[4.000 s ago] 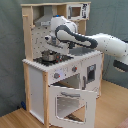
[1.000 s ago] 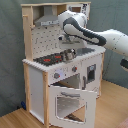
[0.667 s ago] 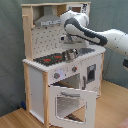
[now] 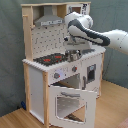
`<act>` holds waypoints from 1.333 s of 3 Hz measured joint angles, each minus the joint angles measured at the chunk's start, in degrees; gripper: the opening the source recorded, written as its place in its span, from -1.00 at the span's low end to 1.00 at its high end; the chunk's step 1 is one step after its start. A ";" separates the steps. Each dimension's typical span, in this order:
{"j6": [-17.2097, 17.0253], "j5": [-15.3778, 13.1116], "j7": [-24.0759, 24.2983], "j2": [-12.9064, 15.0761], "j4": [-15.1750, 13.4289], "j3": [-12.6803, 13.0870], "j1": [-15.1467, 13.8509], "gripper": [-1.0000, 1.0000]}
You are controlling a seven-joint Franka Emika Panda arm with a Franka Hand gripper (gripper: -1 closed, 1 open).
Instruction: Play with the kitchen
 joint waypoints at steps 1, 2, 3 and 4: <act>3.17 -1.04 -1.36 -0.15 -5.87 -1.24 3.60 -1.00; 6.62 -1.82 -2.63 -0.33 -11.66 -2.76 7.31 -1.00; 9.93 -2.40 -3.69 -0.48 -16.87 -4.57 10.87 -1.00; 12.98 -2.93 -4.50 -0.54 -21.38 -6.40 14.04 -1.00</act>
